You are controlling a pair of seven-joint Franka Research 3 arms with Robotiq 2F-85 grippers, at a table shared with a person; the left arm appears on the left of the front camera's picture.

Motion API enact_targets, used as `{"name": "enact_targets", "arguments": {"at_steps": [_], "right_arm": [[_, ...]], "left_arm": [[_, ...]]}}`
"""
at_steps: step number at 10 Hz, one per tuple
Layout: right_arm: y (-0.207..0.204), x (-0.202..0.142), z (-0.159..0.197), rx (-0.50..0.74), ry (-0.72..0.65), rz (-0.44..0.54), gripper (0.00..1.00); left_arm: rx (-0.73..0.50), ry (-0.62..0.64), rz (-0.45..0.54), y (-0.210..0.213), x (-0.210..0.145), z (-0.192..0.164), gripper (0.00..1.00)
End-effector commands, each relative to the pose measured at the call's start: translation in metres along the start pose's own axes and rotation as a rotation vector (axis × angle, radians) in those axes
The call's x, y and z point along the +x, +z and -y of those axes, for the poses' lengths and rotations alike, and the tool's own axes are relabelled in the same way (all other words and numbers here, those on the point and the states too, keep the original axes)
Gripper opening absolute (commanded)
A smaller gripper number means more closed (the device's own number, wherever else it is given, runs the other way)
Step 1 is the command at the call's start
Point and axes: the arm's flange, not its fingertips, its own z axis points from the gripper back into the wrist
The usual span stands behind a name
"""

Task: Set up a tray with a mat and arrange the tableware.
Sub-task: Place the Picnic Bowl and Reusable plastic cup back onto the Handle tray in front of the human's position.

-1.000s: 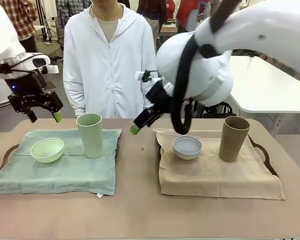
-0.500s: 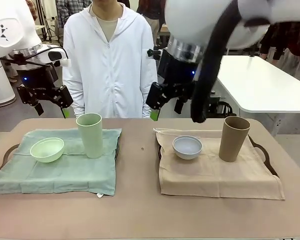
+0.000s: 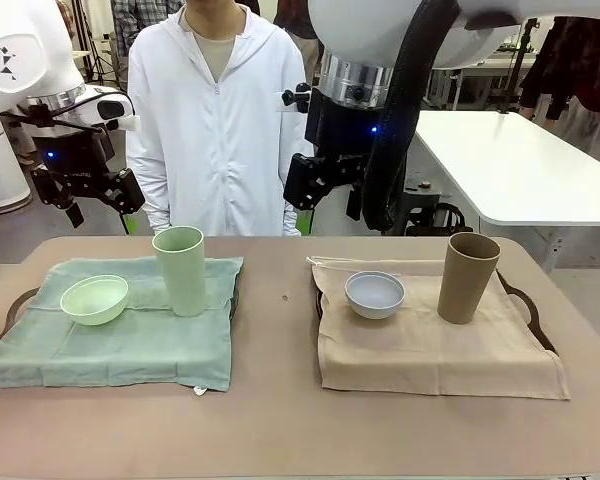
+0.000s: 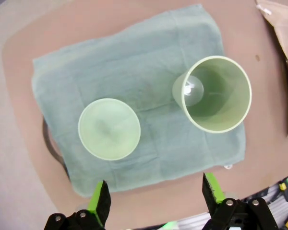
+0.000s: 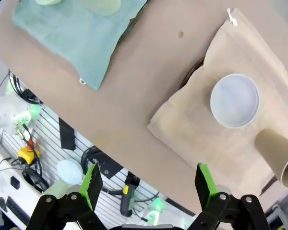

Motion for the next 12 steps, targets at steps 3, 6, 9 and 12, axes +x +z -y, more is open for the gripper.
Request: {"name": "enact_targets", "arguments": {"at_steps": [3,6,9,12], "right_arm": [[-0.006,-0.01,0.002,0.022,0.017,0.025,1.0],[-0.006,-0.01,0.002,0.022,0.017,0.025,1.0],[-0.002,-0.003,0.001,-0.001,0.002,0.005,1.0],[-0.006,-0.074,0.077,0.029,-0.285,0.018,1.0]], "left_arm": [[-0.019,-0.011,0.001,-0.001,0.0,0.0,1.0],[-0.019,-0.011,0.001,-0.001,0.0,0.0,1.0],[0.0,-0.001,-0.001,-0.001,0.0,0.0,1.0],[-0.121,0.078,-0.082,0.001,-0.006,-0.047,1.0]]}}
